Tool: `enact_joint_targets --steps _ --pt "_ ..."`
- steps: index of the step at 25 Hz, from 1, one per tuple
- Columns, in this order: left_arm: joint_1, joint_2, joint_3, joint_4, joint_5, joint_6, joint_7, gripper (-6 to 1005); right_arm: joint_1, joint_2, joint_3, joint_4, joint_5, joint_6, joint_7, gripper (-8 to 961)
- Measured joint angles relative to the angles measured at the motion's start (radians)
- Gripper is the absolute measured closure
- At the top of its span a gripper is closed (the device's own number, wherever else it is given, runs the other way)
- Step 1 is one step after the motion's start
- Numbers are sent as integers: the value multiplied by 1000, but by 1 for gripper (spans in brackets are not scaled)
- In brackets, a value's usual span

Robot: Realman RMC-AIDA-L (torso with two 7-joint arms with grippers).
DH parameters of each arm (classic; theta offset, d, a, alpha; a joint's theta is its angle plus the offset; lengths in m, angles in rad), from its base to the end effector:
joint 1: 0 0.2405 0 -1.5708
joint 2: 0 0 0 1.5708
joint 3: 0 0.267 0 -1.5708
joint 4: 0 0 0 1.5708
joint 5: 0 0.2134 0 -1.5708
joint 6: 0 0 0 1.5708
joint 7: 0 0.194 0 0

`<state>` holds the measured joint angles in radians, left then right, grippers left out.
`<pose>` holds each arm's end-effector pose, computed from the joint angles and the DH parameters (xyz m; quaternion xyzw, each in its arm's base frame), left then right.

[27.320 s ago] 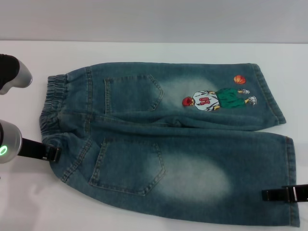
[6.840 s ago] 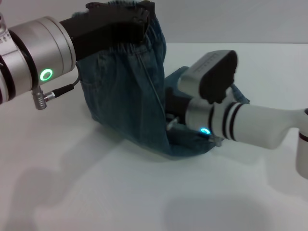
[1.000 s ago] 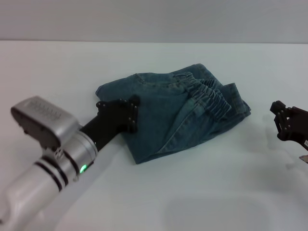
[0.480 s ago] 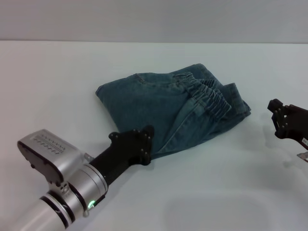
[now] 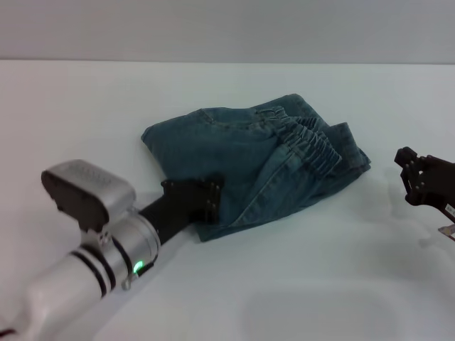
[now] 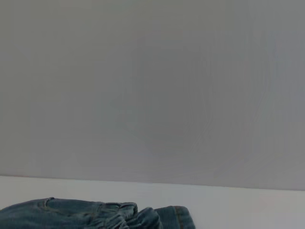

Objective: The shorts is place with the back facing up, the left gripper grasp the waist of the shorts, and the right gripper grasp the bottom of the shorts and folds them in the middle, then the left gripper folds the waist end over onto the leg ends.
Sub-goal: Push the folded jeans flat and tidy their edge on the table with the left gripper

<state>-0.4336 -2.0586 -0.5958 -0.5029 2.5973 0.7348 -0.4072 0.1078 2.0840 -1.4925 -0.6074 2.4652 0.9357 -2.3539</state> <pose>-0.2561 0.3468 -0.1701 -0.8503 -0.3050 -0.2646 0.3377 0.3364 0.3324 -0.0542 -0.7967 0.2943 0.2871 0.4429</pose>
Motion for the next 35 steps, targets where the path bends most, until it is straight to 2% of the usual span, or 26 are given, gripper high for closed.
enact_joint_targets --steps 8,14,24,28,31,35 --pt "-119 -1 -11 85 2 -63 -66 989 -5 2 0 0 10 2 0 865" --pt "-180 -3 -30 146 1 -74 -78 989 -10 4 0 1 11 7 0 864" --pt "-218 -1 -98 194 1 -53 -69 990 -9 4 -11 2 12 8 5 862" --pt "-177 -2 -100 160 1 20 -43 990 -9 3 -13 2 12 8 5 861" --pt "-63 10 -107 19 1 45 8 990 -10 2 -14 5 12 9 5 860" --pt "37 16 -107 -101 37 0 60 990 -5 1 -15 12 12 8 5 860"
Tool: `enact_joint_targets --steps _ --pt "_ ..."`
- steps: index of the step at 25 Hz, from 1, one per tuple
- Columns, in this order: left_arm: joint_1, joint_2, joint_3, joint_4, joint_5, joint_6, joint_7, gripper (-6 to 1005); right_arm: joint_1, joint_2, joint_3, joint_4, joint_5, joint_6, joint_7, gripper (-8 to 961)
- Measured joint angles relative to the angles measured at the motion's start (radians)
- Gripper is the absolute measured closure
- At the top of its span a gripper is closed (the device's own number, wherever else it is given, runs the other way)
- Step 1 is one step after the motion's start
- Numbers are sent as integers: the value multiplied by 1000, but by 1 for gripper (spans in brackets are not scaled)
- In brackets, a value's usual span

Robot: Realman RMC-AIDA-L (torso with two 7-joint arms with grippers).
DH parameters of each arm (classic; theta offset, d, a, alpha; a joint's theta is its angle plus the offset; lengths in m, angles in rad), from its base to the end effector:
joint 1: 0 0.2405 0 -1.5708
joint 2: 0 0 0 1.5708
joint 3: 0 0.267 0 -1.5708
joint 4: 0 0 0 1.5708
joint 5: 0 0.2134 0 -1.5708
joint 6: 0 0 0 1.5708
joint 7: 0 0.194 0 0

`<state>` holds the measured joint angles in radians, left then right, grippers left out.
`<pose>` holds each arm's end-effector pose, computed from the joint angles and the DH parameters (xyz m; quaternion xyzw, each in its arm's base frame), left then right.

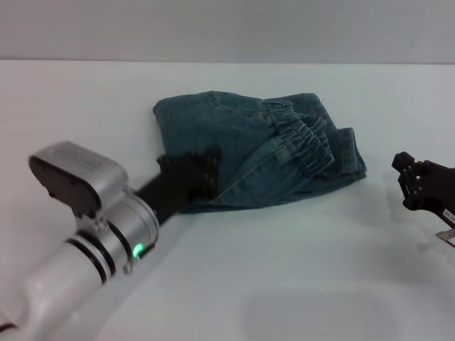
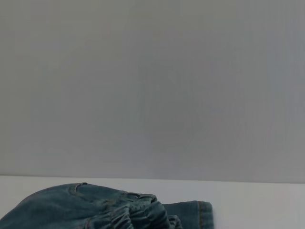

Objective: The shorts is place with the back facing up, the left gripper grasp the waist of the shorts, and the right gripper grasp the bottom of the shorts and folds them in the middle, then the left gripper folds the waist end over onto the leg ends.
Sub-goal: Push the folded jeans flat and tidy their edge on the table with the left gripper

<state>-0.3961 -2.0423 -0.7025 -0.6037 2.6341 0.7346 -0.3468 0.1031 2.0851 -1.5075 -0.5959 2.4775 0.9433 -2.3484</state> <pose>-0.2380 0.3594 -0.1503 -0.8333 -0.2869 -0.3013 0.3641 0.3373 0.3281 -0.0583 -0.7957 0.3024 0.2902 0.4372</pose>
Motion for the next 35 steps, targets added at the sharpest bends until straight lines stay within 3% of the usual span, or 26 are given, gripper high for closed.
enact_joint_targets --steps 3,9,17,25,35 --pt "38 -5 -9 -53 44 -94 -14 990 6 -1 -7 1 0 -4 0 859" --pt "17 -10 -7 -56 55 -190 -48 990 13 -3 -10 1 0 -7 0 858" --pt "-54 -9 -34 -10 57 -220 -49 989 14 -4 -8 1 0 -8 0 856" --pt "-165 -15 -37 108 57 -214 -110 988 10 -4 -2 1 0 -8 0 854" --pt "-222 -16 -55 175 57 -186 -115 988 11 -4 -1 3 0 -8 0 852"
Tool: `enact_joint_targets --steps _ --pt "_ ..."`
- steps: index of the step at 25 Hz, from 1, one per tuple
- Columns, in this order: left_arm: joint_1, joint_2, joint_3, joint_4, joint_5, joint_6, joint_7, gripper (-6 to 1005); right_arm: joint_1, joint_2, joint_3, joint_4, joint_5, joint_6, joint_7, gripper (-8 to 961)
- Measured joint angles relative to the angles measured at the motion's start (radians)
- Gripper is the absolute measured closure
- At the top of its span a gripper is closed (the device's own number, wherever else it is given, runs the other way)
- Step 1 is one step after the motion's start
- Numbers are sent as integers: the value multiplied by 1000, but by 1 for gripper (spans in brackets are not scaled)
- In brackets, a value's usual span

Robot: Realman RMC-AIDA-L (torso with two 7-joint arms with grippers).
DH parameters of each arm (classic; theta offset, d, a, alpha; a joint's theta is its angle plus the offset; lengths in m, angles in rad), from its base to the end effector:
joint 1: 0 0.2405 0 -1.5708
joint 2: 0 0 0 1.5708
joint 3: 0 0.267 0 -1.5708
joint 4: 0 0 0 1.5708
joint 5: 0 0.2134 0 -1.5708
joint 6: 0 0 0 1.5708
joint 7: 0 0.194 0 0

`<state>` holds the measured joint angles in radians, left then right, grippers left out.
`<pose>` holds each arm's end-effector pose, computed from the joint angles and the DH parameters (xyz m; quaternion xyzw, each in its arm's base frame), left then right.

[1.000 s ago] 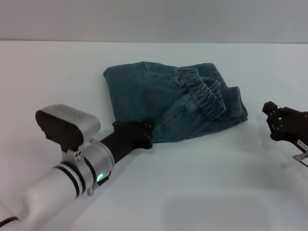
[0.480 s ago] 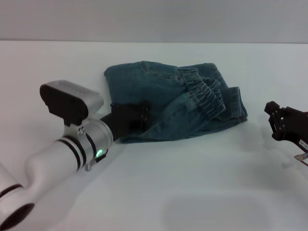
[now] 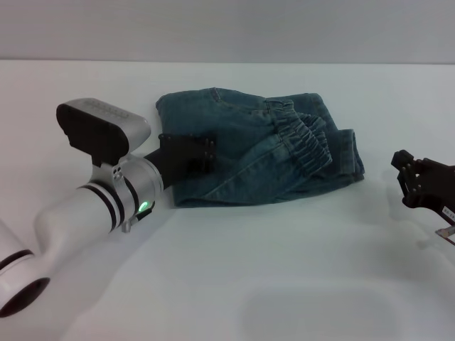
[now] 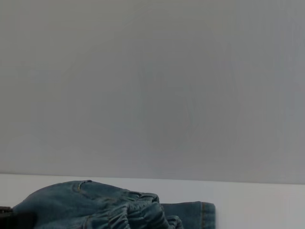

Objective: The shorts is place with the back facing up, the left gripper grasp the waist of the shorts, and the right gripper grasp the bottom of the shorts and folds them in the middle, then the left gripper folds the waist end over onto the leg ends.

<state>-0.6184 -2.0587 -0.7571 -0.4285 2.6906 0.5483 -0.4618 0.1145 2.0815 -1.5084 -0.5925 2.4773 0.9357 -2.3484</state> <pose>-0.2437 0.4152 -0.1560 -0.8565 -0.2907 -0.2109 0.3707 0.3368 0.3315 -0.0579 -0.7977 0.3003 0.2874 0.4369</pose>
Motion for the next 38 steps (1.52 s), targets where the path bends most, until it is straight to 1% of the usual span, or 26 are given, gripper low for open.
enact_joint_targets --steps 3,6,8,12,14,16,19,22,24,27,30,33,38 --pt "-15 -1 -2 20 -1 13 3 988 1 0 0 0 0 0 0 851" --pt "-6 -4 -16 33 -4 87 36 987 -5 2 4 -4 0 7 -14 850" --pt "38 -5 -55 18 -8 179 117 987 -13 4 9 -10 23 10 -48 850" --pt "193 -11 -206 -68 -12 341 316 987 -20 6 7 -11 126 28 -176 849" --pt "252 -12 -240 -101 -12 391 365 987 -22 7 9 -3 185 30 -240 849" --pt "295 -10 -250 -112 -12 437 394 987 -15 7 6 24 266 19 -327 848" --pt "328 -10 -251 -100 -15 477 413 987 2 9 16 67 364 -1 -411 848" --pt "358 -10 -249 -101 -20 481 413 986 9 11 44 73 381 -32 -444 847" --pt "374 -11 -245 -100 -20 484 417 986 27 10 57 88 381 -64 -496 847" --pt "373 -12 -232 -81 -20 484 414 986 54 9 75 121 381 -83 -528 846" --pt "374 -12 -231 -79 -24 483 413 949 56 10 98 137 381 -65 -526 845" --pt "386 -14 -232 -79 -52 500 413 912 52 11 105 161 381 -8 -513 845" --pt "412 -13 -228 -76 -68 553 421 703 23 11 126 217 381 135 -486 843"
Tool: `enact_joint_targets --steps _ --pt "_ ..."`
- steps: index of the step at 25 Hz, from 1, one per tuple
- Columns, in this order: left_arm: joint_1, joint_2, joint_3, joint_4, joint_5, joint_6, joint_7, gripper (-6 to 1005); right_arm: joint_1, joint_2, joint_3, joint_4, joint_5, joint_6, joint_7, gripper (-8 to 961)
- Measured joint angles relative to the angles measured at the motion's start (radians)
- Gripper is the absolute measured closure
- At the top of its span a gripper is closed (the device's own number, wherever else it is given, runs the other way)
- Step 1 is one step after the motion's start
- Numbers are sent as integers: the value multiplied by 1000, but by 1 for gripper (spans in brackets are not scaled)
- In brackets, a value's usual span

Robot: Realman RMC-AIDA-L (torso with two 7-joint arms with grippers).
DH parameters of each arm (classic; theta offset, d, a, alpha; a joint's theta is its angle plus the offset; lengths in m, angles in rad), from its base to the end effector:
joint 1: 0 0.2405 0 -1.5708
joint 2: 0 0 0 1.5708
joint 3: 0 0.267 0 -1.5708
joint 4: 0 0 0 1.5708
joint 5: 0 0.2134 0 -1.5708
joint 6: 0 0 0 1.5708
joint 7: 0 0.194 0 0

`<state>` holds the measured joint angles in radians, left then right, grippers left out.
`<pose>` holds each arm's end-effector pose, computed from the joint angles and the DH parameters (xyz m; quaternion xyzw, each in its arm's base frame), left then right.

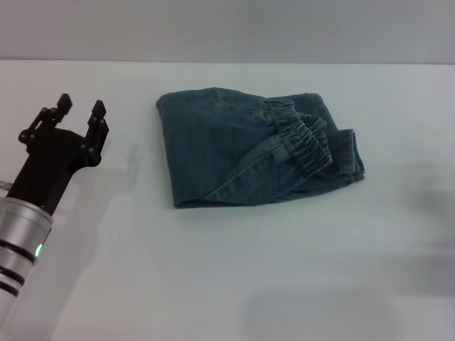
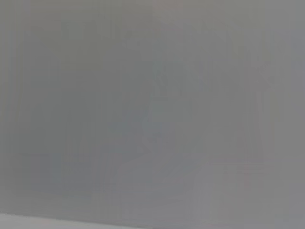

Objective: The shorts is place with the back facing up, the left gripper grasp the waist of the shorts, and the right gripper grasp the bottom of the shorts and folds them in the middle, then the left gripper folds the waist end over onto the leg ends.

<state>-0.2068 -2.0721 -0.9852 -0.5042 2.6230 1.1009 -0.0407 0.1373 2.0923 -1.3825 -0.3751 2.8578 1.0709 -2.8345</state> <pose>-0.2977 0.3468 -0.0513 -0.7224 -0.1985 -0.3273 0.5759 0.3873 0.3247 -0.0024 -0.7077 0.2451 0.2468 0.6149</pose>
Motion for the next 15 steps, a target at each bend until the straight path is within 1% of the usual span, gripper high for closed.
enact_joint_targets --steps 2,4,6,9,10,15 --pt "7 0 4 1 0 14 2 623 3 -1 12 49 -1 75 -6 843" --pt "11 1 11 6 3 26 4 543 11 -5 17 103 -2 141 -22 625" --pt "12 2 13 10 4 29 5 463 14 -8 19 130 -2 177 -36 547" --pt "14 2 14 16 6 35 26 259 10 -8 26 146 -3 195 -46 429" --pt "14 2 14 16 6 35 26 252 9 -8 29 156 -3 203 -46 390" --pt "15 1 19 22 7 50 32 218 8 -6 31 165 -3 219 -47 390"
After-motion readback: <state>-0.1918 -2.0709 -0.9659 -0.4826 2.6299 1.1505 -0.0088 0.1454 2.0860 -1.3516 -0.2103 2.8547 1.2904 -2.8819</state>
